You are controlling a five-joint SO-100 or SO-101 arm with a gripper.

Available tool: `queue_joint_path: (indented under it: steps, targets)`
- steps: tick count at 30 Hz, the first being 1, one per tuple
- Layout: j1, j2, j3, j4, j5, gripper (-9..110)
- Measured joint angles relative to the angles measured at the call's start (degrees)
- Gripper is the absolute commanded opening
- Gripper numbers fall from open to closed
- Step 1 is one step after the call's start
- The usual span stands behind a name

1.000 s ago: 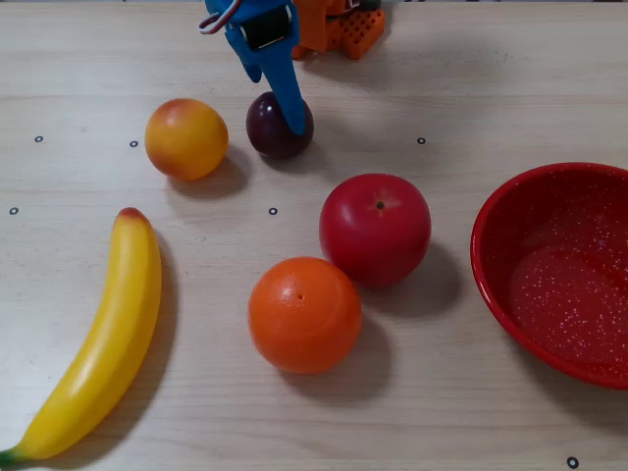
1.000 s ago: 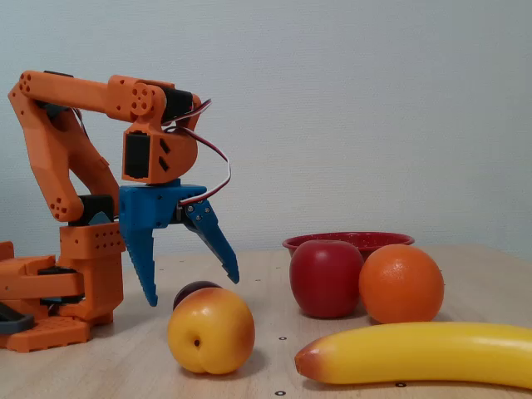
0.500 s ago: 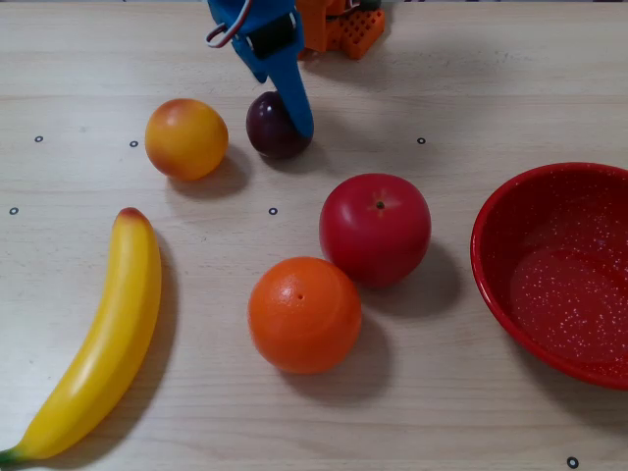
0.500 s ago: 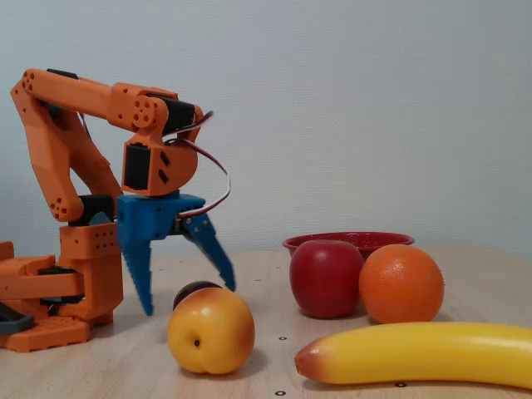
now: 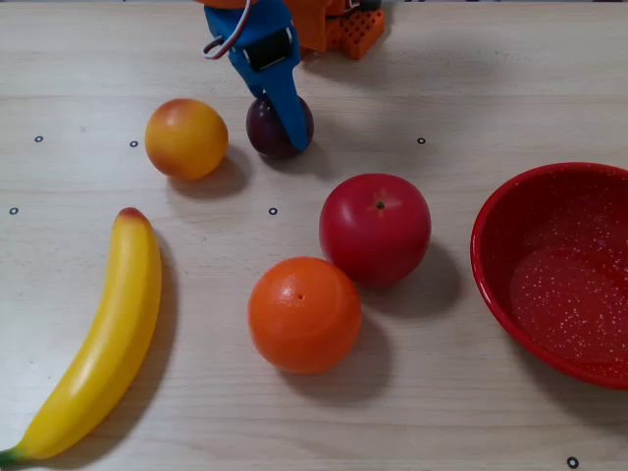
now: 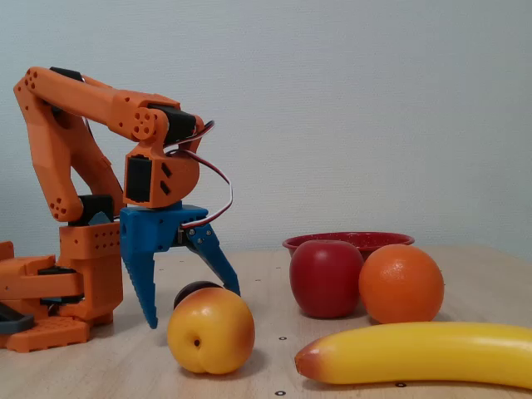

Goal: Put plum in the red bowl.

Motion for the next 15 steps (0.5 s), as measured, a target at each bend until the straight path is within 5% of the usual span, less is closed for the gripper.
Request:
queue_joint_path:
  steps: [15]
  targets:
    - [-0.4, 0.0, 1.7, -1.5, 0.1, 42]
